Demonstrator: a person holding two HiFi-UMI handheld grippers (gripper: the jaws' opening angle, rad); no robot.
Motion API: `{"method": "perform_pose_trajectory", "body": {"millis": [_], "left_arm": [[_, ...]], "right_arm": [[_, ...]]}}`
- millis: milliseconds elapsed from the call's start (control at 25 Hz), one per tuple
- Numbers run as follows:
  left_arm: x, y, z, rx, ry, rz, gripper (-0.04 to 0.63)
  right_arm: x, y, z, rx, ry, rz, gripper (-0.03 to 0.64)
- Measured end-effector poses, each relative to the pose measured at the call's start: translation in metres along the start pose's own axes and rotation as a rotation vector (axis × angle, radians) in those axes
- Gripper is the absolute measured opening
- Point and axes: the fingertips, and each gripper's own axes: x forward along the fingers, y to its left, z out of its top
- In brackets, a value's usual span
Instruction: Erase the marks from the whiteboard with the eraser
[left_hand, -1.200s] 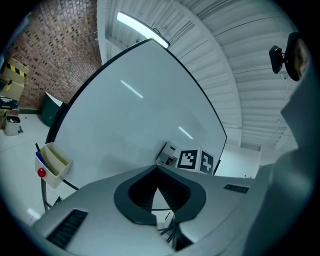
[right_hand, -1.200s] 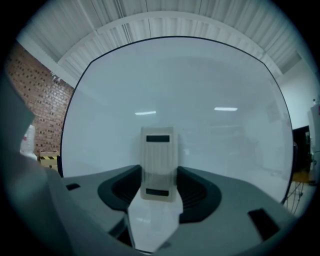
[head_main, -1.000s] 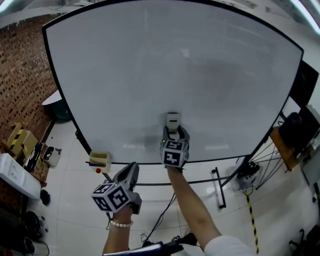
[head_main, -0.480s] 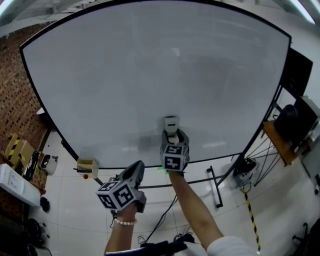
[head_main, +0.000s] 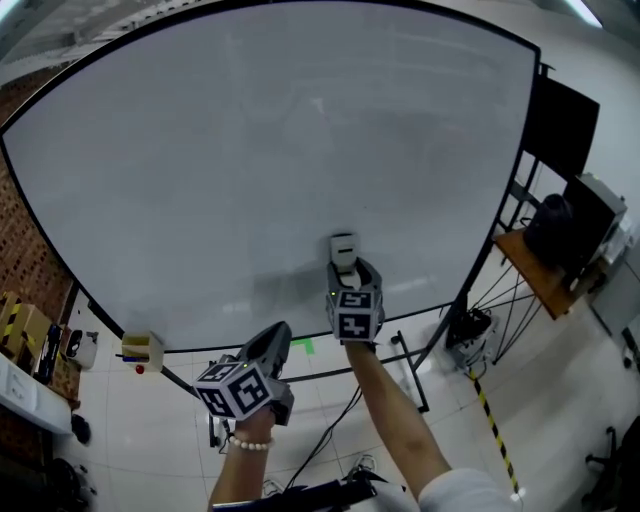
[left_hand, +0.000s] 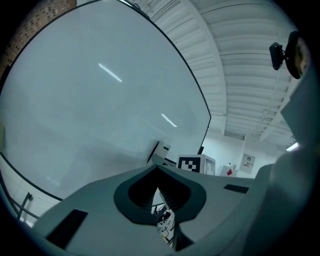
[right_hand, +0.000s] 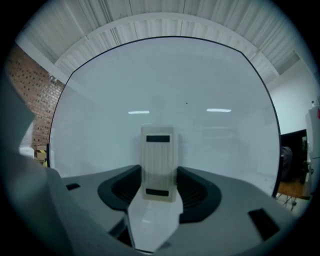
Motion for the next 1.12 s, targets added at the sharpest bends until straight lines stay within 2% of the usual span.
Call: {"method": "perform_pose_trajectory", "body": {"millis": [440,880,1120], "left_arm": [[0.068,-0.059,-0.036,0.014,0.024,-0.043,-0.011],[0.135,-0.103,-0.080,0.009,0.092,-0.096,-0.011],[0.173,-0.127,-0.103,0.031,0.145,-0.142,-0.011]], "right_arm": [[-0.008,-0.104,-0.006,-0.052,0.004,0.036,0.253],[-0.010,-0.216,-0.022,-0.029,0.006,-0.004,0.253],[-0.015,-0.291,-0.027,0.020,-0.001,-0.061,0.253]]}}
